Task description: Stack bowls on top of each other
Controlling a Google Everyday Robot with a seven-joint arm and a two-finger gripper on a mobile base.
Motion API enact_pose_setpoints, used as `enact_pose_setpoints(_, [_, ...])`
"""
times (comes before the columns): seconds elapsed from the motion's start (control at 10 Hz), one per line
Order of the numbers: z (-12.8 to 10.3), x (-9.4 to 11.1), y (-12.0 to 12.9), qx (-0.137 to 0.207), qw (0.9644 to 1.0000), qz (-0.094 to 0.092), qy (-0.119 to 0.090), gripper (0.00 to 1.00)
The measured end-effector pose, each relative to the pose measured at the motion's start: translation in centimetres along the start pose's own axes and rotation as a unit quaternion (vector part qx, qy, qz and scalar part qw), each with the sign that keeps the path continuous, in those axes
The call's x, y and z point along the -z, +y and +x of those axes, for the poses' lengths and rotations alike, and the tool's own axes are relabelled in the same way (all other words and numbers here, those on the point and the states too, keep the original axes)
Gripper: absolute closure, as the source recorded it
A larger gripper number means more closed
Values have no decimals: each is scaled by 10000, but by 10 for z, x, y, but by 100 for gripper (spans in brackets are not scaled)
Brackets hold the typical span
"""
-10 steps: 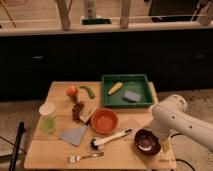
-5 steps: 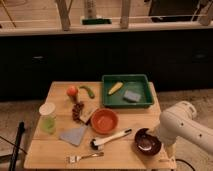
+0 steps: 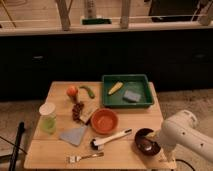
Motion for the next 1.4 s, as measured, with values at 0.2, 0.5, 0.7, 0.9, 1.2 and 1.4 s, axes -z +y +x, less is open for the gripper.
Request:
enact_pose_setpoints(0.2, [3, -9, 1, 43, 10000, 30, -45, 42])
enact_pose_setpoints(0.5, [9, -14, 2, 73, 9999, 45, -96, 74])
enact_pose_setpoints(0.7, [10, -13, 2, 106, 9999, 77, -107, 95])
enact_pose_setpoints(0.9, [11, -9, 4, 122, 9998, 134, -93, 100])
enact_pose_setpoints(1.2, [11, 12, 3, 213, 9991, 354, -30, 100])
enact_pose_setpoints(1.4, [8, 35, 2, 324, 9980, 541, 68, 100])
